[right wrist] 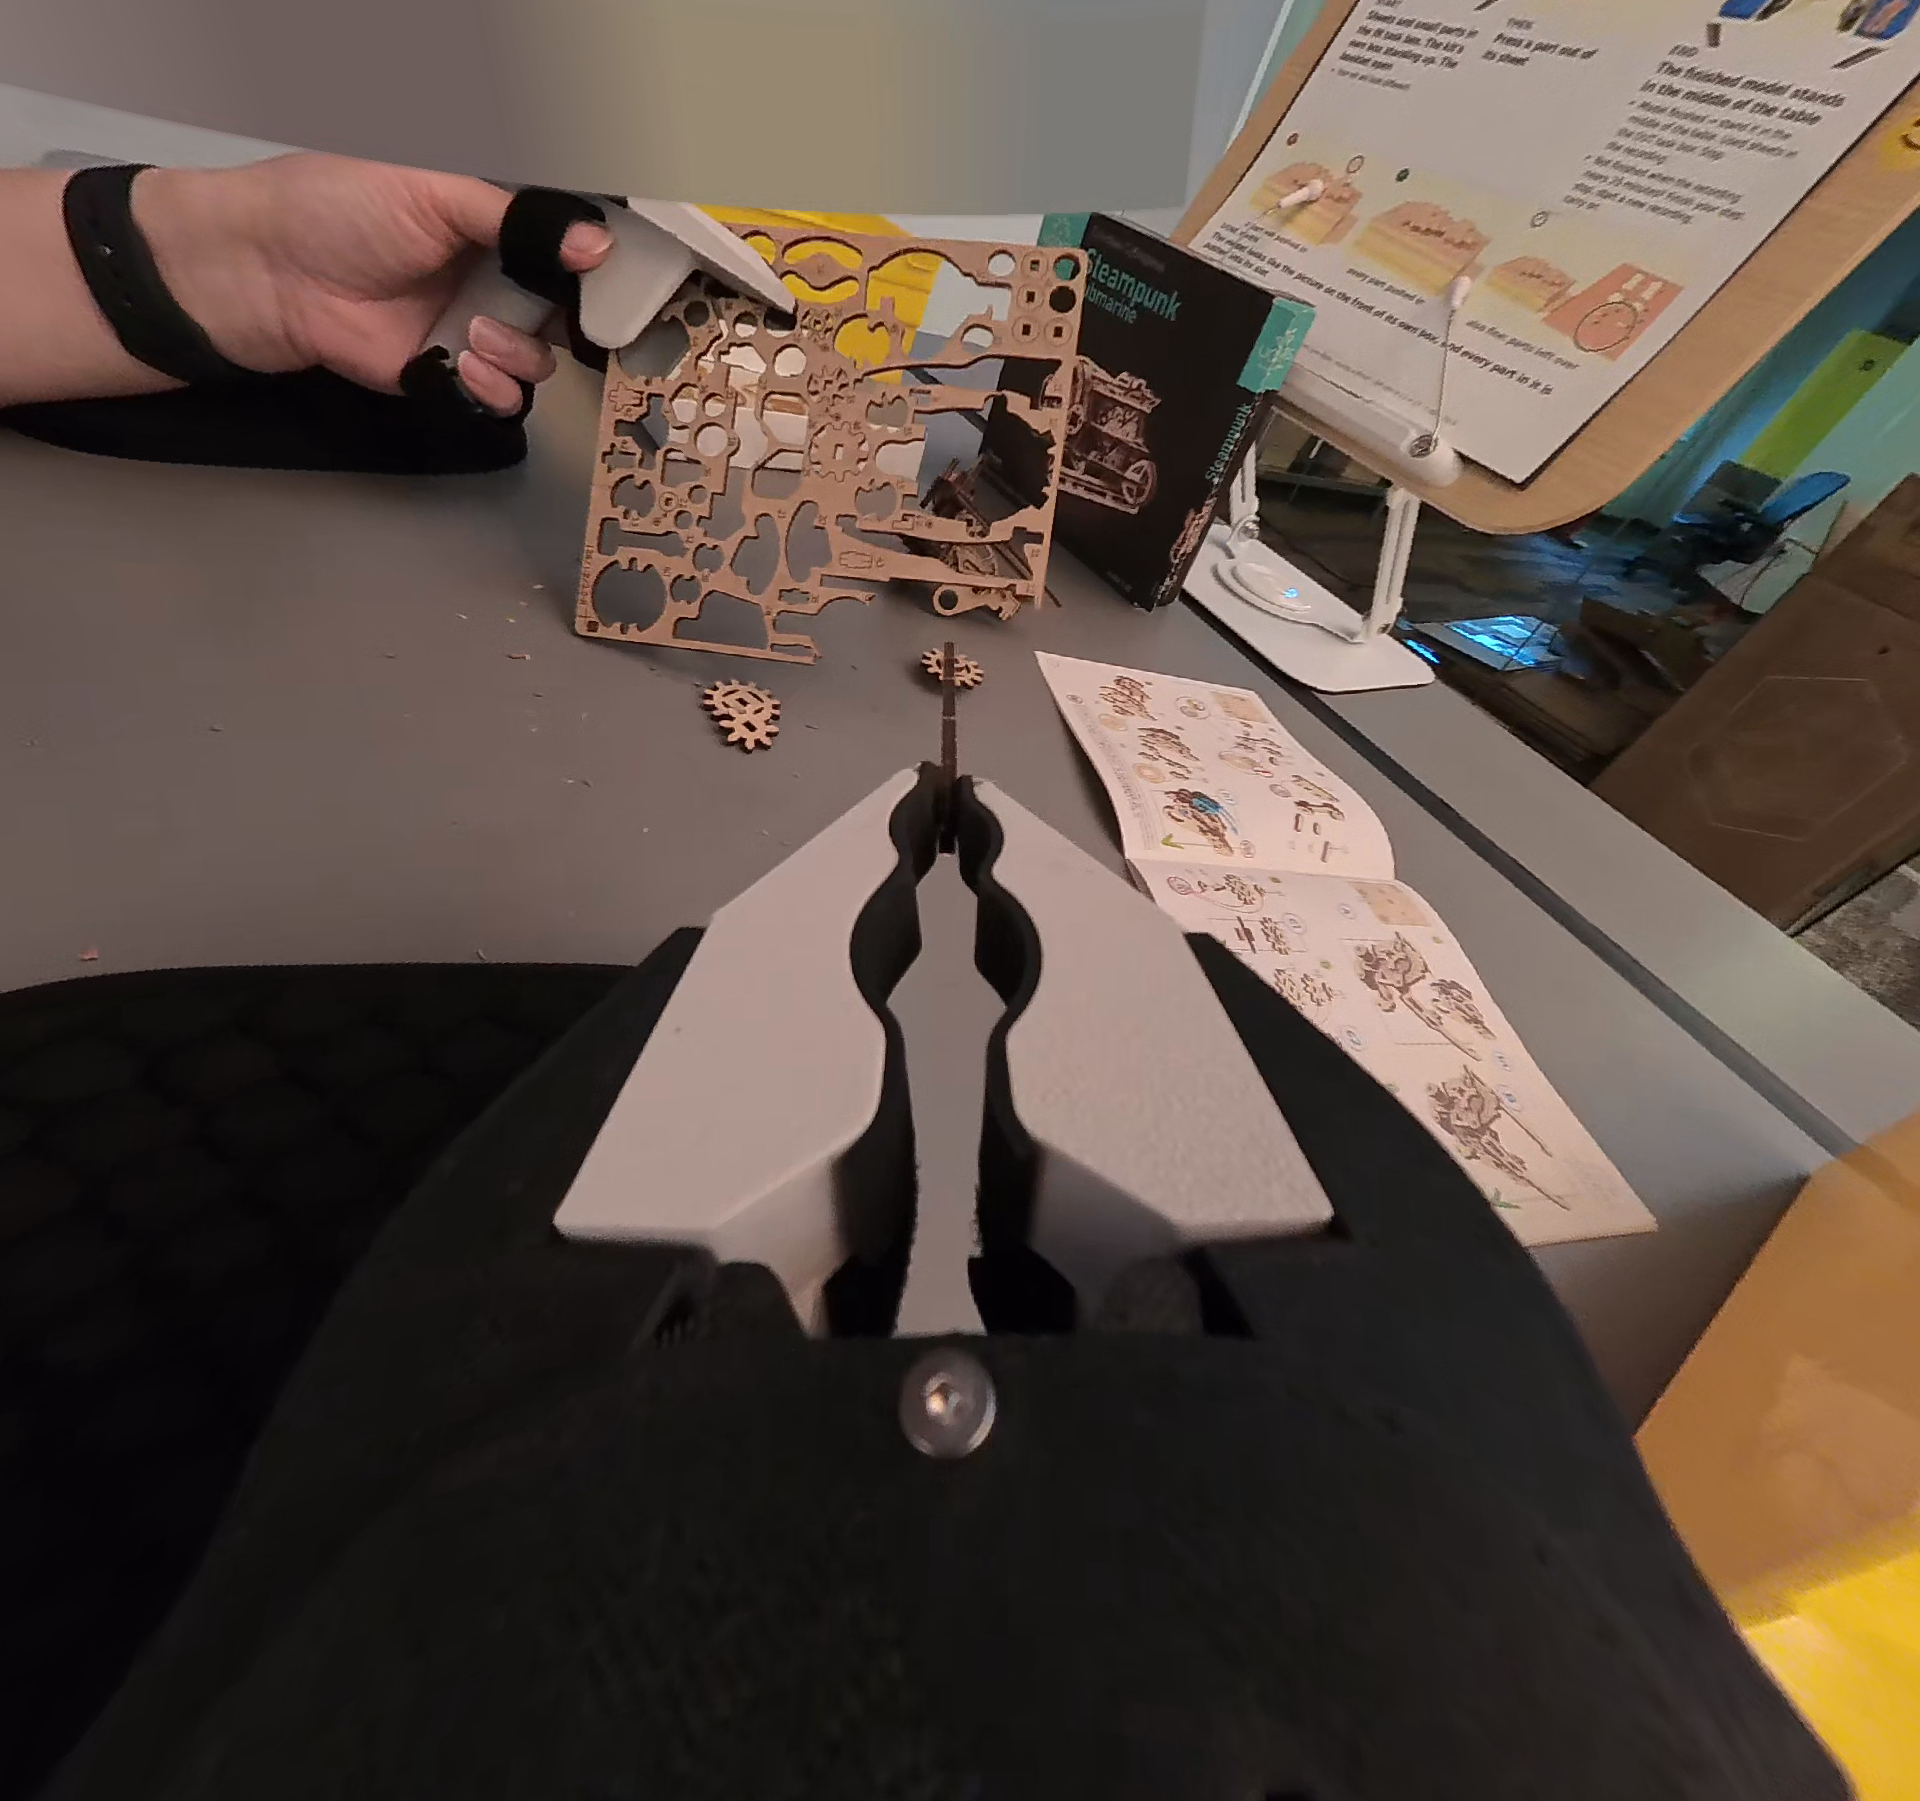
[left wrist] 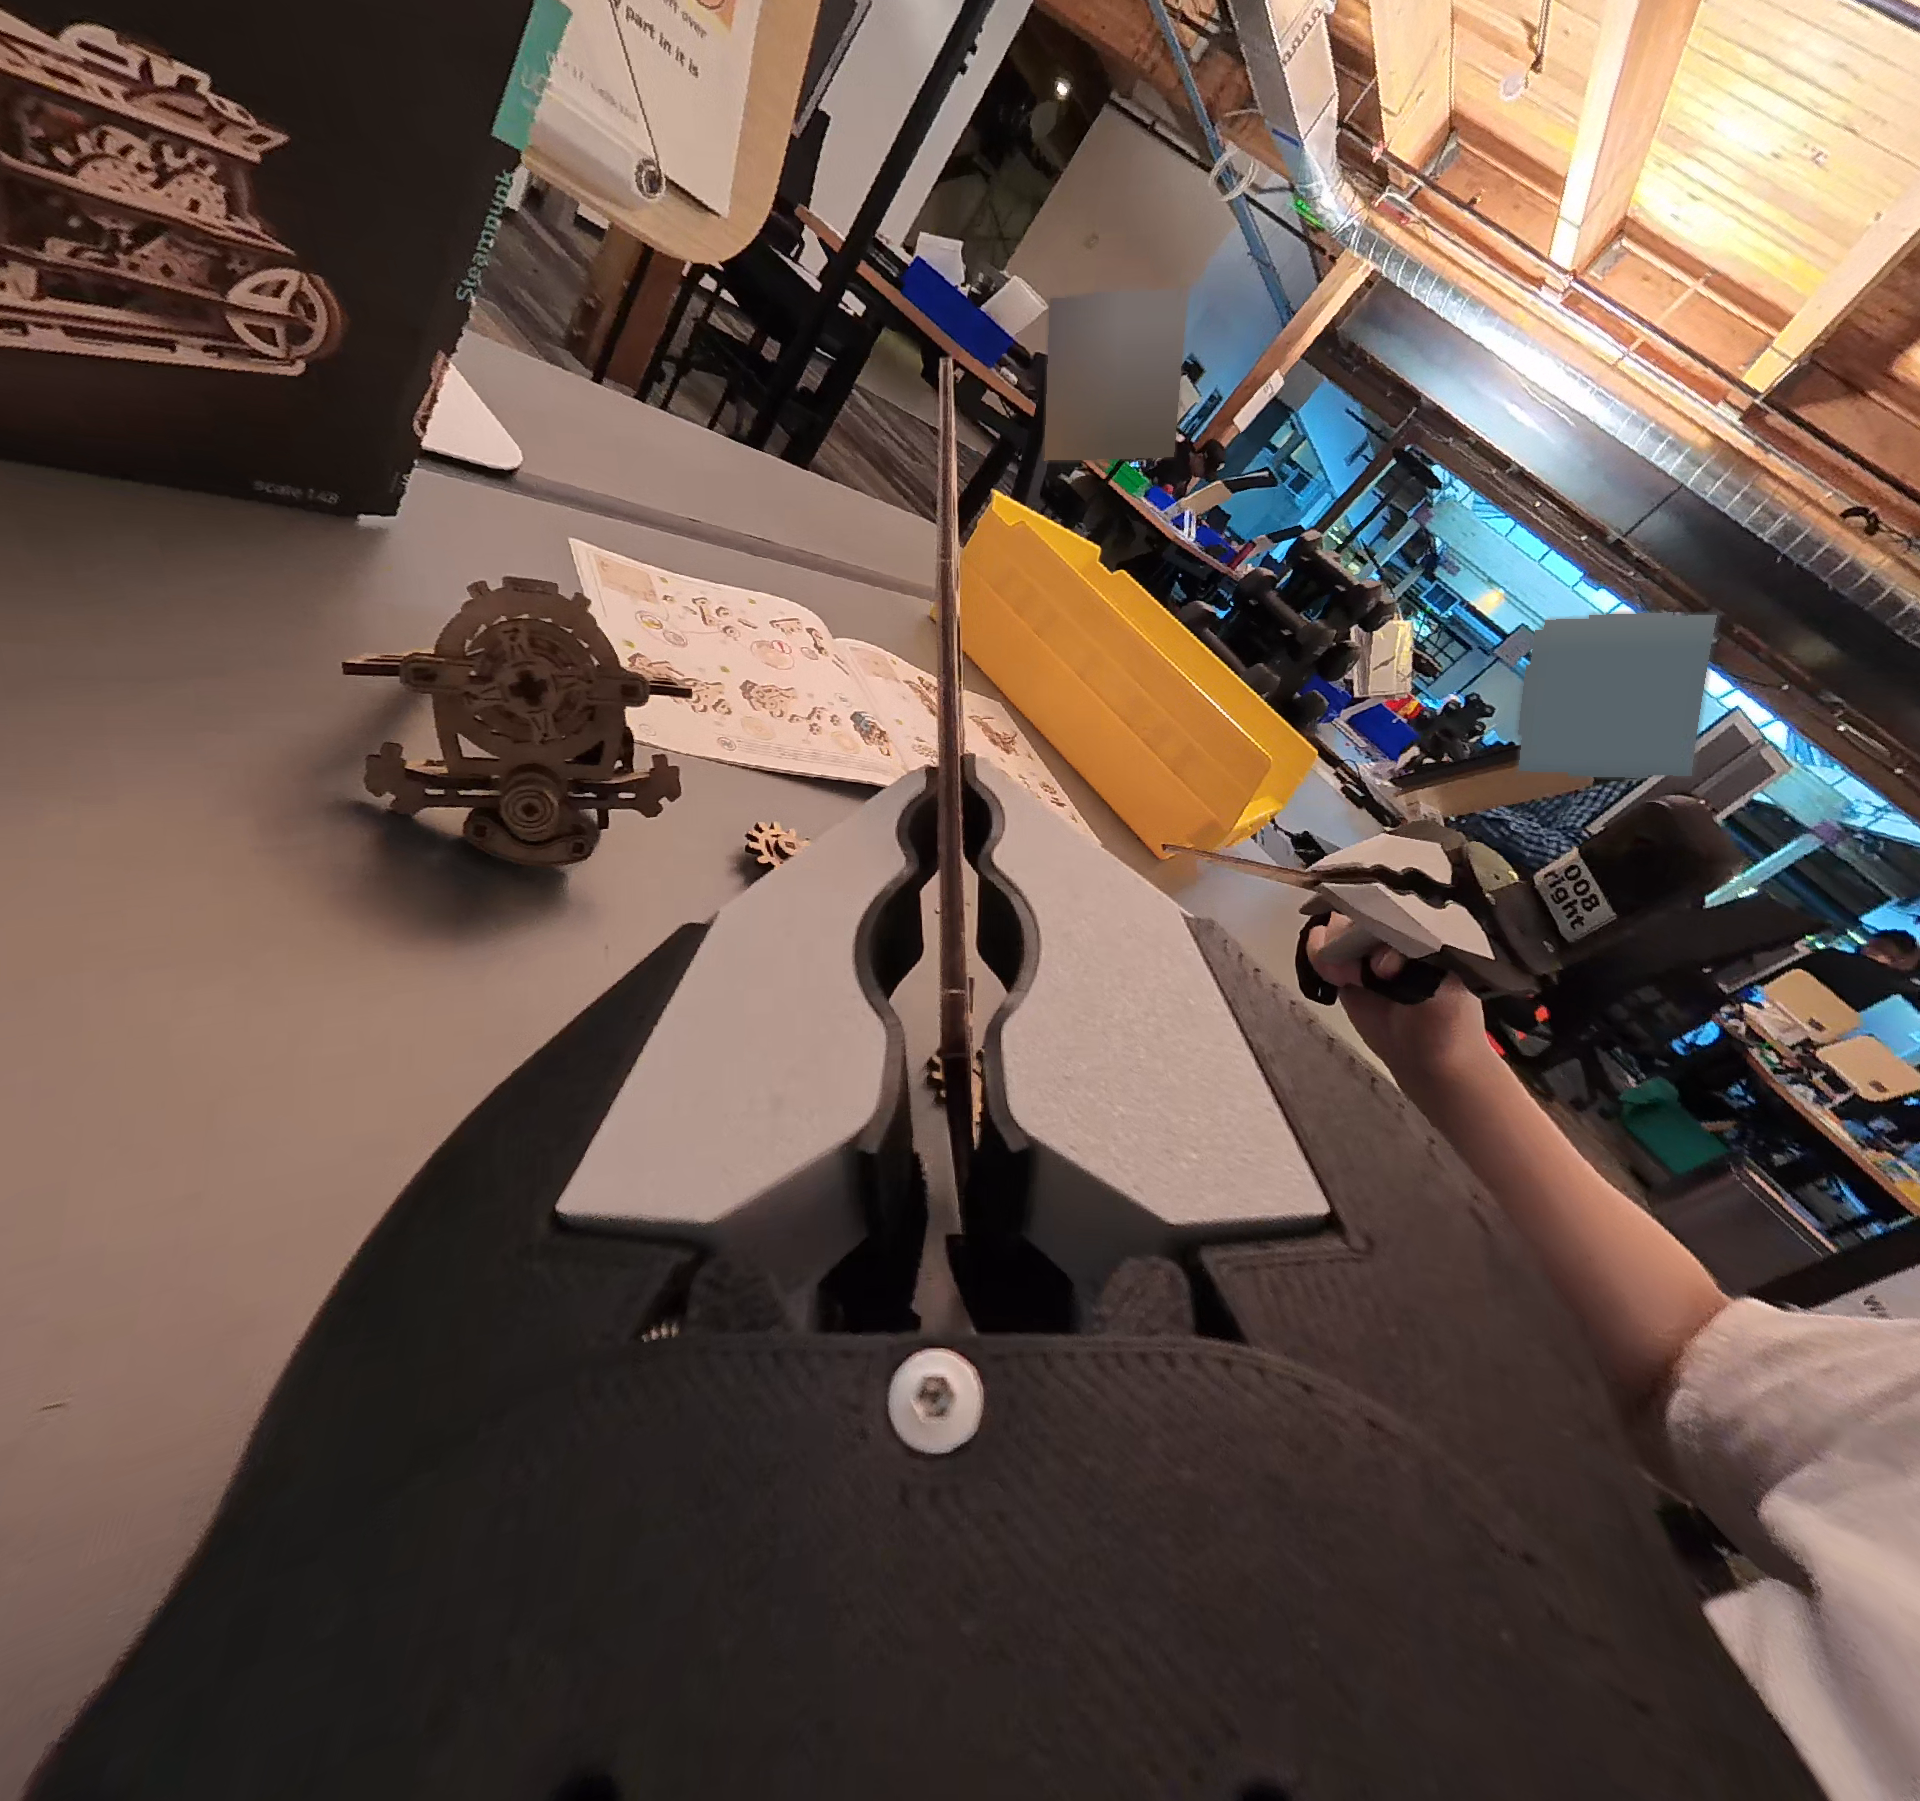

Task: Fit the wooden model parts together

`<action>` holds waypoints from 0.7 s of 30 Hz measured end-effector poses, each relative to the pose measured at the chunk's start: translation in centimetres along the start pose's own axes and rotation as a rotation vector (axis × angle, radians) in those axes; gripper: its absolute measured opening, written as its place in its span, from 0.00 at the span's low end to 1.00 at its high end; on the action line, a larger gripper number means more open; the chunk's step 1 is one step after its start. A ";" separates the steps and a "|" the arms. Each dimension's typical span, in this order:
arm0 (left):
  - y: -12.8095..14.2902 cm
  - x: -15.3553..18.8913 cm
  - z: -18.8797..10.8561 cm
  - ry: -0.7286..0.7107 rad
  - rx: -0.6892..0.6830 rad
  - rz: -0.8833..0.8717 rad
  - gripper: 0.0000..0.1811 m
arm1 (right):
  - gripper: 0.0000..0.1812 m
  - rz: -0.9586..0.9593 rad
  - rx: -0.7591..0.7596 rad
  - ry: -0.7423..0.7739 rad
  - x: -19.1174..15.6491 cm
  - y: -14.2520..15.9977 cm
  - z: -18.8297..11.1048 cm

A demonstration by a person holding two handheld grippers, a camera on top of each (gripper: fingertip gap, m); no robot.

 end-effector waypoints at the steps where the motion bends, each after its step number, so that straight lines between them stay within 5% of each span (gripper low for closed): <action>1: 0.1 -0.1 0.0 -0.008 0.001 0.007 0.00 | 0.00 -0.003 -0.002 0.001 0.0 0.1 0.0; 11: 0.0 0.1 -1.2 -0.026 0.054 -0.006 0.00 | 0.00 0.091 0.054 0.021 -0.6 -0.8 1.1; 21: 0.8 0.8 -2.8 -0.001 0.124 -0.054 0.00 | 0.00 0.178 -0.019 -0.095 -3.8 -2.8 7.6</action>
Point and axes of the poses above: each gripper's, where its closed fingertips meet, z out along the fingers, y out of its underside, x = y × z across the jaws, the point moved 8 cm from there along -z, back along the fingers, and after that the axes turned 12 degrees about x, right-handed, at the moved point
